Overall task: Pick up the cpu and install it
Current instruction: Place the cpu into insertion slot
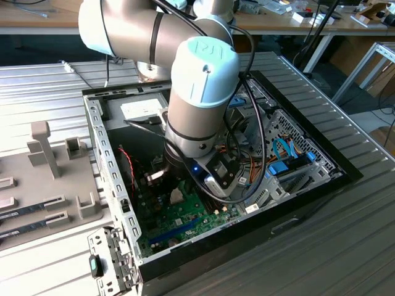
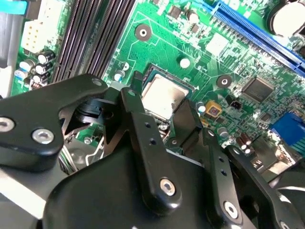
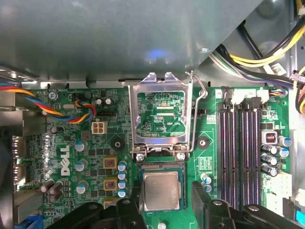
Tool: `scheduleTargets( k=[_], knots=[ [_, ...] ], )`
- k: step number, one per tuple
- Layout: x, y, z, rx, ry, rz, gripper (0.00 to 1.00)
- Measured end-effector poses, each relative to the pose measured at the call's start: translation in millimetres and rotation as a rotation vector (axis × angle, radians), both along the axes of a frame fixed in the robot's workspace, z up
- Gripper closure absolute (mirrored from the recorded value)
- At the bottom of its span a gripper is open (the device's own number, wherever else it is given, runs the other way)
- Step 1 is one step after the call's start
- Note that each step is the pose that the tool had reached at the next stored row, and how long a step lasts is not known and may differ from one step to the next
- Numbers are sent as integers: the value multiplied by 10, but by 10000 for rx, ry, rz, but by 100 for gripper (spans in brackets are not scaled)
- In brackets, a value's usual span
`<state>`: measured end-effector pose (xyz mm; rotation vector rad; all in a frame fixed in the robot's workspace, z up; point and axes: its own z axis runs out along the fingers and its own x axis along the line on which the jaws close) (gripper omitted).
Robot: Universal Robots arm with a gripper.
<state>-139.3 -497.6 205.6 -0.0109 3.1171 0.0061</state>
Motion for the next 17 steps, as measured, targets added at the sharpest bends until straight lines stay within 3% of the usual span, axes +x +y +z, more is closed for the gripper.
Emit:
scheduleTargets(
  k=[6,11,12,13,17],
  knots=[
    [-16,1,0,0,0,175,47],
    [-15,43,0,-1,1,177,49],
    [-16,44,0,-30,0,176,56],
    [-16,44,0,-60,0,176,56],
    [-16,44,-2,-69,1,176,56]
  ],
)
